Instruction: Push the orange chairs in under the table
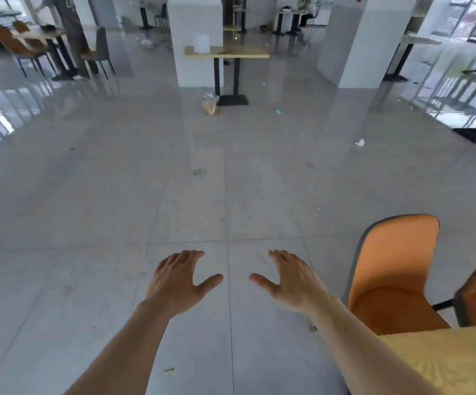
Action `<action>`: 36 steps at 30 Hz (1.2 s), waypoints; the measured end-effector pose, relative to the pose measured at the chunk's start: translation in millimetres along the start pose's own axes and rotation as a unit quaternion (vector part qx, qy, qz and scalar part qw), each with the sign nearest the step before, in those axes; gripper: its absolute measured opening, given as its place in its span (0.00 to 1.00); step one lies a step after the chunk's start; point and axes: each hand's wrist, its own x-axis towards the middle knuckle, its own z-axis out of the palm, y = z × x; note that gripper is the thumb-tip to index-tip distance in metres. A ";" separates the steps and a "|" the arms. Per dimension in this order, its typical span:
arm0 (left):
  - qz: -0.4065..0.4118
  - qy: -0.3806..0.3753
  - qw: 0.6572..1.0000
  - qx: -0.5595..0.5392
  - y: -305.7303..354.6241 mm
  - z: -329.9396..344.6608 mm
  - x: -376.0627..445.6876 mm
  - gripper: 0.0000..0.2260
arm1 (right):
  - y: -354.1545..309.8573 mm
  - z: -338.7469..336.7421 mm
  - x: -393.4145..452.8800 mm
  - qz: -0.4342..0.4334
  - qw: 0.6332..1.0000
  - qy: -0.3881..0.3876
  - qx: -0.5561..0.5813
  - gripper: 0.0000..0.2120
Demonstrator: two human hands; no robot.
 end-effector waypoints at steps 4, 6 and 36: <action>0.065 -0.024 0.998 -0.001 26.0 0.6 122.9 0.41 | 41.1 -30.6 71.5 0.063 0.998 0.015 0.018 0.48; 0.094 -0.038 0.995 0.006 42.5 7.1 185.7 0.41 | 70.6 -41.9 110.6 0.090 0.995 0.028 0.018 0.48; 0.677 -0.227 0.693 0.103 620.1 161.0 807.6 0.38 | 485.2 -219.3 308.3 0.695 0.668 0.225 0.141 0.37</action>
